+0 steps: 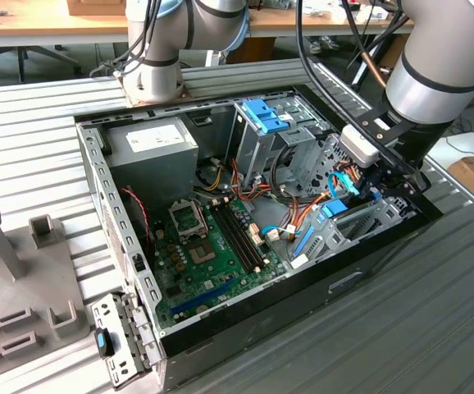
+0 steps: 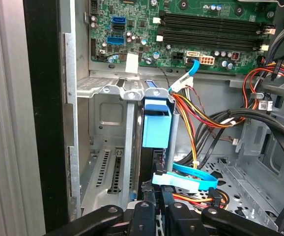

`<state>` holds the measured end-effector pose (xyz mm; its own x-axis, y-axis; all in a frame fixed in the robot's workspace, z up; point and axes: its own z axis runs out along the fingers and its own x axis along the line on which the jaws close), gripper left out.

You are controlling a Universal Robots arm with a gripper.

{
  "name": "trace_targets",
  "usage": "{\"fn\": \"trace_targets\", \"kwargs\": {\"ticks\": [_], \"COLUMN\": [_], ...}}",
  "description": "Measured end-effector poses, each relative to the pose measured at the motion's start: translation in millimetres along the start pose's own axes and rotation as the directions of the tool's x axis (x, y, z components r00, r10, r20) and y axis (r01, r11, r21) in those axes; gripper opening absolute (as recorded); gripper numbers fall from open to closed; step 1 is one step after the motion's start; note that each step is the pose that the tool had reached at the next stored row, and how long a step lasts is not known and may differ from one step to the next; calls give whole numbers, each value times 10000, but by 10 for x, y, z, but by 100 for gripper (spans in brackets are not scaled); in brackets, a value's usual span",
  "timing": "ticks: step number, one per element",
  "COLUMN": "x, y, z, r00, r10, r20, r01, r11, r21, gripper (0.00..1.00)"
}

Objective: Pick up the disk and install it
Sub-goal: 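Insert the disk into the insertion slot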

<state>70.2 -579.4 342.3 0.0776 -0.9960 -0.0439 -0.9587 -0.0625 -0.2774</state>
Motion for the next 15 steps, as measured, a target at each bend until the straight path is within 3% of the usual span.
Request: {"fn": "trace_targets", "kwargs": {"ticks": [15], "x": [-2], "y": [10], "z": [-3], "r00": [9996], "r10": [287], "r20": [-85], "r01": [-287], "r11": [9996], "r21": [14], "gripper": [17]}}
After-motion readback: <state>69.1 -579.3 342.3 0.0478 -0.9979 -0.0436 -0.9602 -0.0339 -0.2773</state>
